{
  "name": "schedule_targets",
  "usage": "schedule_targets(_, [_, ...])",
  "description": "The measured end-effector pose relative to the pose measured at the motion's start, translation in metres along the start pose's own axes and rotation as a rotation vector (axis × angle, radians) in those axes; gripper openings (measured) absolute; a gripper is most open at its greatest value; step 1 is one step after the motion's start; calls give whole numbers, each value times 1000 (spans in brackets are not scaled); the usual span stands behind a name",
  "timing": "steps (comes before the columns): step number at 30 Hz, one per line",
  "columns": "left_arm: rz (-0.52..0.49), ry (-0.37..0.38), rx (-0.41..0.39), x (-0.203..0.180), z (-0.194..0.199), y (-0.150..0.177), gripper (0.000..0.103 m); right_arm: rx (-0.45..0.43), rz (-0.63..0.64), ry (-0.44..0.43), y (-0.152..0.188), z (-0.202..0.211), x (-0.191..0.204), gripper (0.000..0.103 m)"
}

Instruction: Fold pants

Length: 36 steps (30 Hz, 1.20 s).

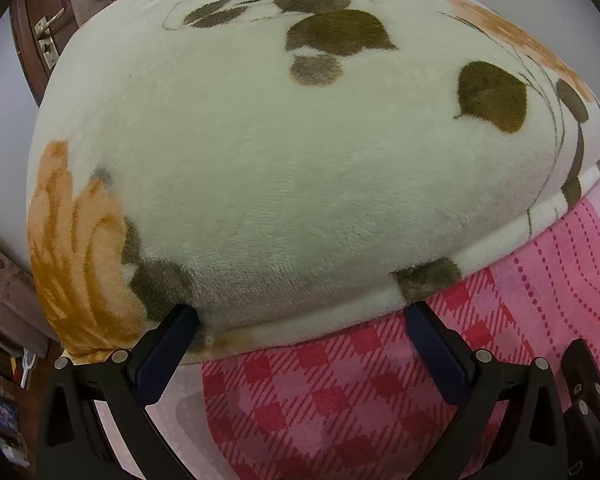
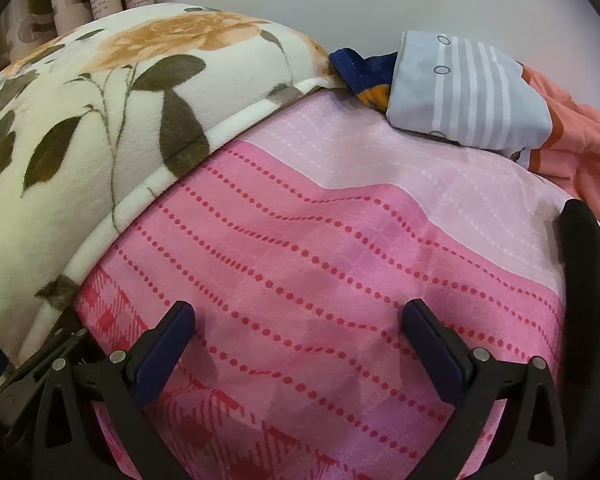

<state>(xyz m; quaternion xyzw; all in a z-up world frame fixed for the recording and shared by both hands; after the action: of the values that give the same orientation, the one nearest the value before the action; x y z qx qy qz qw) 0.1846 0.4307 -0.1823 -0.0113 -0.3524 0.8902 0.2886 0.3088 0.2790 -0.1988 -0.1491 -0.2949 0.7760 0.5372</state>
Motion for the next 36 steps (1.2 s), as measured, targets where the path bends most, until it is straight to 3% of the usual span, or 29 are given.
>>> schedule_targets(3, [-4, -1, 0, -13, -8, -5, 103, 1, 2, 3, -3, -2, 0, 103])
schedule_targets(36, [-4, -2, -1, -11, -5, -4, 103, 2, 2, 4, -3, -1, 0, 103])
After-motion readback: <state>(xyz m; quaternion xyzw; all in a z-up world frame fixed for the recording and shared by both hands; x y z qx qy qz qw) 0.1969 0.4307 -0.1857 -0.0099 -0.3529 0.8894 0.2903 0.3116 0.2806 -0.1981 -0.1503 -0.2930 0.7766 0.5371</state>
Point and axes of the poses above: each gripper's, at about its wrist camera, not at the fingertips, and z roughly against the way its jaws point, x to its left, y to its underside, the point moved 6 cm from there along -z, roughly the way its jaws point, and after that the axes turned 1 degree about y, right-handed, at the moved point
